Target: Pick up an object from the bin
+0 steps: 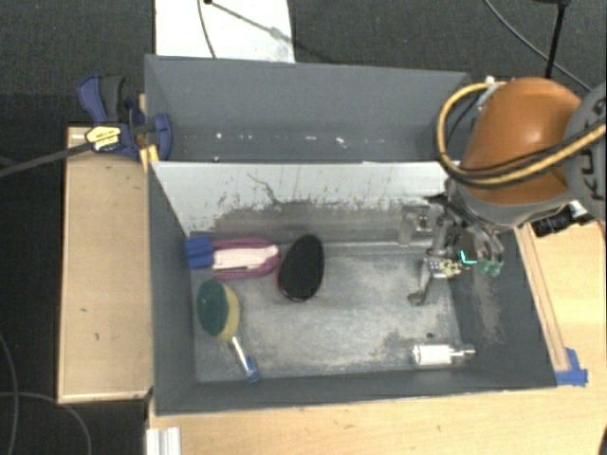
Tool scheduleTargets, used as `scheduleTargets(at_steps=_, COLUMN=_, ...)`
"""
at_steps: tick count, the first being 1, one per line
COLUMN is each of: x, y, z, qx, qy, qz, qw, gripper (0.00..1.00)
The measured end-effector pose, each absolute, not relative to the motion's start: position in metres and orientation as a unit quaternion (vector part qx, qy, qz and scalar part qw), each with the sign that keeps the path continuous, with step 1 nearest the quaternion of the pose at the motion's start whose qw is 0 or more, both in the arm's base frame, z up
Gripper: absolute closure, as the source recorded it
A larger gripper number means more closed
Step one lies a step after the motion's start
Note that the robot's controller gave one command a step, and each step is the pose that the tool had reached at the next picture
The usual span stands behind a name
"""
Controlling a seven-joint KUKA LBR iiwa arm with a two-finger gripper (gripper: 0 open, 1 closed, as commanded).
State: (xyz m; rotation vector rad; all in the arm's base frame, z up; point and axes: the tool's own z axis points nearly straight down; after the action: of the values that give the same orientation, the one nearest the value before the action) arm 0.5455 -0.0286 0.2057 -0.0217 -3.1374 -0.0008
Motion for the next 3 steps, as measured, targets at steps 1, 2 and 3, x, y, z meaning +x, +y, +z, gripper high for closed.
scheduleTargets(at_steps=1, x=0.499, y=-0.102, z=0.070, qx=0.159, qy=-0.987, qz=-0.001, qw=0.003, gripper=0.00)
scheduleTargets(at_steps=2, x=0.573, y=-0.136, z=0.101, qx=0.322, qy=-0.947, qz=0.001, qw=-0.003, gripper=0.00)
scheduleTargets(at_steps=3, x=0.576, y=-0.153, z=0.119, qx=0.160, qy=-0.987, qz=0.001, qw=-0.004, gripper=0.00)
